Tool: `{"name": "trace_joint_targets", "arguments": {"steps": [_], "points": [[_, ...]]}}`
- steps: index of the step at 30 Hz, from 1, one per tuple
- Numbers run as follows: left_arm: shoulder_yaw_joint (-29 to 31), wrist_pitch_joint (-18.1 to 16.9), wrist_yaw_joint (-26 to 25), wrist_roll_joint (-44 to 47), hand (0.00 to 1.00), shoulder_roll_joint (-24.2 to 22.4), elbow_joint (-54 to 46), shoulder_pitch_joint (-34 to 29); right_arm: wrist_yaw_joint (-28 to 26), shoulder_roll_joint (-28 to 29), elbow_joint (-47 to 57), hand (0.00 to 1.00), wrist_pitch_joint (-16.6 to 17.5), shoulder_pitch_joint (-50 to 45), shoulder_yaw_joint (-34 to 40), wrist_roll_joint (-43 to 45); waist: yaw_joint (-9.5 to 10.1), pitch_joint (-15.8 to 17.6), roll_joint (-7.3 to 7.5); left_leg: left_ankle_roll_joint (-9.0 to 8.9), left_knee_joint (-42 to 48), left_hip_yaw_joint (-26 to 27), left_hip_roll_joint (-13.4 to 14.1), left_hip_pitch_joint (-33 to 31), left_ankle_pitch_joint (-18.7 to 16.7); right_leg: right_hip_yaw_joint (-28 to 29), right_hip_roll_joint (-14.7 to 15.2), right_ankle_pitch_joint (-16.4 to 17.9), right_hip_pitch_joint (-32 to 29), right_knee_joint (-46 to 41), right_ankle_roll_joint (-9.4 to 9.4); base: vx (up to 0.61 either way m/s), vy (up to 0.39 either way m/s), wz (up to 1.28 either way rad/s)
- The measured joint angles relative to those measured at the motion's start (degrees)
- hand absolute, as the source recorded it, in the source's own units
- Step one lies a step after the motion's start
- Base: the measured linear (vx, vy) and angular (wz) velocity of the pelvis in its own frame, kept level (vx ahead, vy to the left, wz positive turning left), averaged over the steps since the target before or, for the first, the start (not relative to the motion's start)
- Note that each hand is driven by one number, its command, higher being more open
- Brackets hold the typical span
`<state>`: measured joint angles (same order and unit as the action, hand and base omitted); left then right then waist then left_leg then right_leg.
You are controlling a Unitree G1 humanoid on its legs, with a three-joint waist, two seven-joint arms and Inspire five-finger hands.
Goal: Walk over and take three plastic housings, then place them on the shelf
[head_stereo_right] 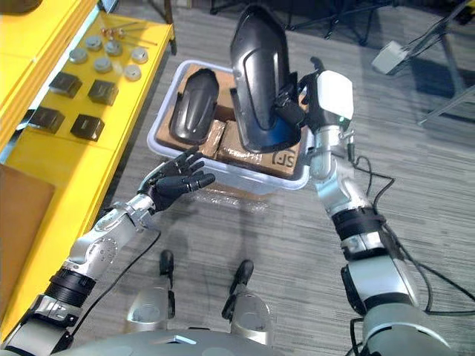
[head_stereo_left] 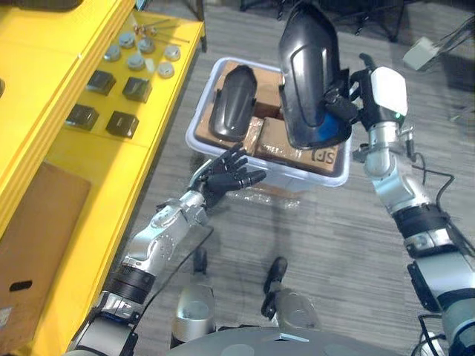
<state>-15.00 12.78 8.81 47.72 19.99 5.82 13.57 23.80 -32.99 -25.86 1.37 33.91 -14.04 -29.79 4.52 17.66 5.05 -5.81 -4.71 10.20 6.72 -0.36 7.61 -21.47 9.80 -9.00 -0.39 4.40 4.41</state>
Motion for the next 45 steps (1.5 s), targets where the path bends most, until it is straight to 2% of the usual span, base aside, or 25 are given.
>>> {"name": "trace_joint_targets", "arguments": {"steps": [6,11,12,22,23,26,29,32,36,41,42,45], "points": [[-3.6,-0.1,-1.7,2.1,1.00,-3.7,0.6,1.9,-0.2,2.9,2.1,0.00,3.5,-4.5,0.0,-3.4,-0.72,-3.1,0.17,-0.06,0.0,1.0,0.1,2.8,-1.0,1.2,-0.1,0.2,1.8,0.0,-0.05,0.00,-0.009,-0.13],[-5.7,-0.2,-5.5,6.1,1.00,-6.5,0.8,1.9,-1.0,4.8,3.6,0.00,7.4,-7.0,0.0,-4.0,-1.12,-5.0,0.61,-0.11,0.0,1.6,0.1,4.1,-1.1,1.7,-0.1,0.2,2.7,0.1,0.00,-0.01,-0.005,-0.07],[-5.7,-0.3,-6.6,6.1,1.00,-6.7,1.0,1.9,-1.2,5.5,3.8,0.00,9.0,-7.7,-0.1,-5.1,-1.44,-5.7,0.89,-0.11,0.0,1.7,0.1,4.2,-1.1,1.9,-0.1,0.2,2.6,0.1,0.01,-0.01,-0.005,-0.06],[-7.3,-1.5,-12.3,6.1,1.00,-7.5,3.4,1.9,-2.1,7.5,4.3,0.00,13.6,-10.0,-2.0,-5.9,-1.68,-7.2,1.74,-0.67,0.0,2.7,0.0,5.9,-1.8,2.9,-0.1,0.6,3.4,0.4,0.26,-0.01,-0.001,-0.05],[-7.2,-1.6,-12.8,6.1,0.00,-8.2,4.3,1.9,-2.4,8.0,4.3,0.00,14.0,-10.5,-2.0,-5.8,-1.67,-7.6,1.85,-0.66,0.0,2.7,0.0,5.9,-1.8,2.9,-0.1,0.6,3.4,0.4,0.27,0.00,0.000,0.00],[-7.4,-1.9,-14.9,6.2,0.00,-9.1,6.6,1.9,-3.6,9.0,4.4,0.00,14.5,-11.4,-2.8,-5.7,-1.89,-8.7,2.23,-0.50,0.0,2.7,0.0,6.0,-1.8,2.9,-0.1,0.6,3.4,0.4,0.26,0.02,-0.003,-0.01],[-7.9,-3.3,-14.9,6.2,0.00,-9.1,7.3,1.6,-4.1,9.1,5.5,0.00,14.4,-13.2,-2.7,-5.5,-1.67,-8.9,2.62,-0.43,0.0,2.7,0.0,6.0,-2.0,2.9,-0.1,0.4,3.4,0.4,0.16,0.01,-0.001,0.00],[-8.9,-5.4,-14.7,8.9,0.00,-9.2,7.4,0.8,-4.2,10.2,6.0,0.00,14.4,-14.2,-2.1,-5.2,-1.75,-9.0,2.75,-0.42,0.0,2.8,0.0,6.1,-2.1,2.9,0.0,0.4,3.5,0.4,0.20,0.00,0.000,0.00],[-6.4,-10.4,-15.2,14.1,0.00,-11.5,7.9,-0.4,-4.0,12.9,8.5,0.00,15.6,-18.6,-2.3,-4.7,-2.03,-9.1,2.77,-0.41,0.0,3.0,0.0,6.5,-2.4,3.1,0.0,0.7,3.7,0.4,0.41,0.01,-0.002,-0.03],[-6.2,-11.8,-14.3,15.2,0.00,-11.3,8.3,-1.0,-3.5,15.0,8.6,0.00,16.3,-19.6,-2.4,-4.1,-2.28,-9.2,2.89,-0.54,0.0,3.1,0.0,6.7,-2.5,3.1,0.0,1.1,4.0,0.4,0.56,0.00,0.000,0.00],[-6.2,-12.0,-13.9,15.1,0.00,-11.1,8.3,-1.0,-3.2,15.3,8.6,1.00,16.3,-19.7,-2.4,-4.0,-2.30,-9.2,2.88,-0.52,0.0,3.1,0.0,6.7,-2.5,3.1,0.0,1.1,4.0,0.4,0.57,0.00,0.000,0.00],[-6.2,-13.0,-13.2,15.1,0.00,-11.1,8.3,-1.0,-2.1,15.5,8.7,1.00,17.0,-20.0,-2.5,-3.9,-2.36,-9.3,2.92,-0.51,0.0,3.1,0.0,6.8,-2.6,3.1,0.0,1.0,4.0,0.4,0.53,0.00,0.000,0.00]]}}
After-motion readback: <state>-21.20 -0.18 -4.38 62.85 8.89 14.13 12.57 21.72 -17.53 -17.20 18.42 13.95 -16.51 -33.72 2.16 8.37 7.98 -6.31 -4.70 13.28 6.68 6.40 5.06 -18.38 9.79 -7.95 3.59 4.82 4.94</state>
